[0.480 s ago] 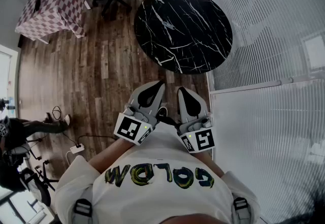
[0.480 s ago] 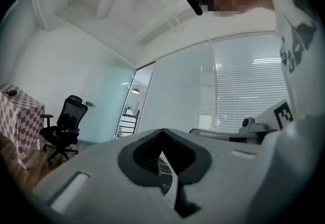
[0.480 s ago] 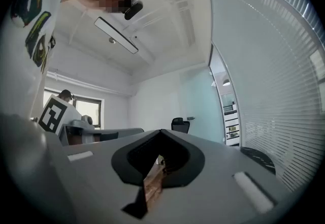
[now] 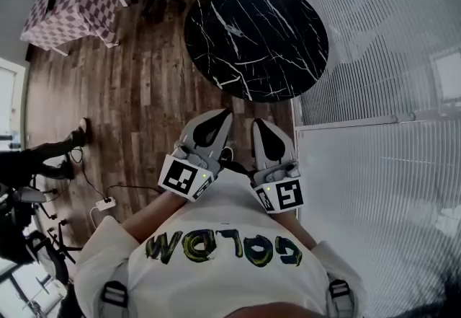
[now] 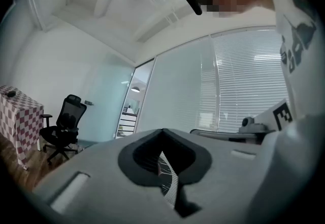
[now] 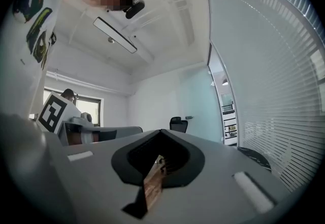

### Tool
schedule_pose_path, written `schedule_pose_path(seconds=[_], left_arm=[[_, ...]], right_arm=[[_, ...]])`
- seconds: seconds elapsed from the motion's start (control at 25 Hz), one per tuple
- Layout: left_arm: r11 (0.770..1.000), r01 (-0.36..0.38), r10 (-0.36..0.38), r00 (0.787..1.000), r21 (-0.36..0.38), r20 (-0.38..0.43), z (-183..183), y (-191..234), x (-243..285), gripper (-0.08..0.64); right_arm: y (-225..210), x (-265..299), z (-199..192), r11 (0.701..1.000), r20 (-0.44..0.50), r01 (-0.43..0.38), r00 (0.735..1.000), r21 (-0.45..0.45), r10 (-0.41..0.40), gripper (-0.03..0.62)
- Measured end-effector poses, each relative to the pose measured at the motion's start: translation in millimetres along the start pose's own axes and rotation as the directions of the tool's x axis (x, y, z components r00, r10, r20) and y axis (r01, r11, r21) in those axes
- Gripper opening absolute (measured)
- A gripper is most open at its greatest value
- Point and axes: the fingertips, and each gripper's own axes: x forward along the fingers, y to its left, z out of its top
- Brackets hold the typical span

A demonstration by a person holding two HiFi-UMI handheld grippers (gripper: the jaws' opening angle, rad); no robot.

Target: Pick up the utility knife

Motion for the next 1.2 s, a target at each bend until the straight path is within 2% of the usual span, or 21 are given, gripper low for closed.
schedule_pose_path(seconds=[0.36, 0.48, 0.64, 0.92, 1.2], left_arm=[[1.0, 0.019, -0.019, 1.0, 0.02, -0.025, -12.3, -20.0, 27.2, 0.004], [1.0, 0.016, -0.015, 0.999, 0.017, -0.035, -14.9, -15.7, 35.5, 0.005], [1.0, 0.019, -0.018, 0.999, 0.006, -0.041, -19.7, -4.3, 48.6, 0.005], [1.0, 0.02, -0.021, 1.0, -0.018, -0.023, -12.7, 39.2, 85.8, 0.005], [0.999, 0.015, -0.016, 1.0, -0.029, -0.007, 3.0, 108.2, 128.4, 0.005]], right_arm=[[-30.5, -7.3, -8.1, 0.999, -0.009, -0.012, 1.0, 0.045, 0.012, 0.002], [-30.2, -1.0, -12.3, 0.995, -0.014, -0.067, 0.998, 0.076, 0.068, 0.003], [-37.7, 10.8, -17.9, 0.996, -0.027, -0.059, 0.998, 0.072, 0.061, 0.002], [-56.1, 61.9, -18.4, 0.997, -0.049, -0.061, 0.997, 0.043, 0.063, 0.002], [-72.3, 143.3, -17.7, 0.996, -0.064, -0.085, 0.994, 0.017, 0.086, 0.003]])
